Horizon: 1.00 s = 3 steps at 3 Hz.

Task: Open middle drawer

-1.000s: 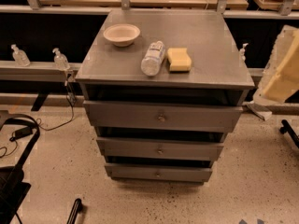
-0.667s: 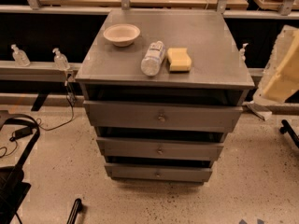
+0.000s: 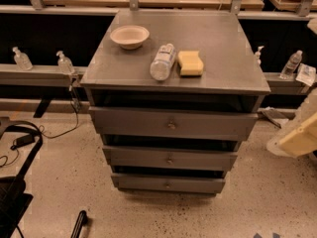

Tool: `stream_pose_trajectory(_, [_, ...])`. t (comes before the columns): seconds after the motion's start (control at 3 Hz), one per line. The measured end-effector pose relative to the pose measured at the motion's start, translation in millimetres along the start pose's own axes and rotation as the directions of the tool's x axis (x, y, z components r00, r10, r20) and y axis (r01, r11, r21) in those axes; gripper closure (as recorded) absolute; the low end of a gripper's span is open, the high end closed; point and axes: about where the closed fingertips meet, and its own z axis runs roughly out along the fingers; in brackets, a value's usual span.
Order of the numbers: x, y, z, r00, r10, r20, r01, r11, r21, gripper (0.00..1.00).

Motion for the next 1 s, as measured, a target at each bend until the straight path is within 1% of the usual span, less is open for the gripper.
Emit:
stream_pose_trajectory(0.33, [4,11,12,0.999,0.046,0.021,-0.045,0.9988,-0.018,0.00])
stream_pose_trajectory(0.67, [4,37,34,0.994,0.095,0.051,-0.091,0.9932,-0.073,0.00])
stream_pose_trajectory(1.0, [-2,29,39,0.995,0.070,0.065,-0.064,0.9935,-0.094,0.00])
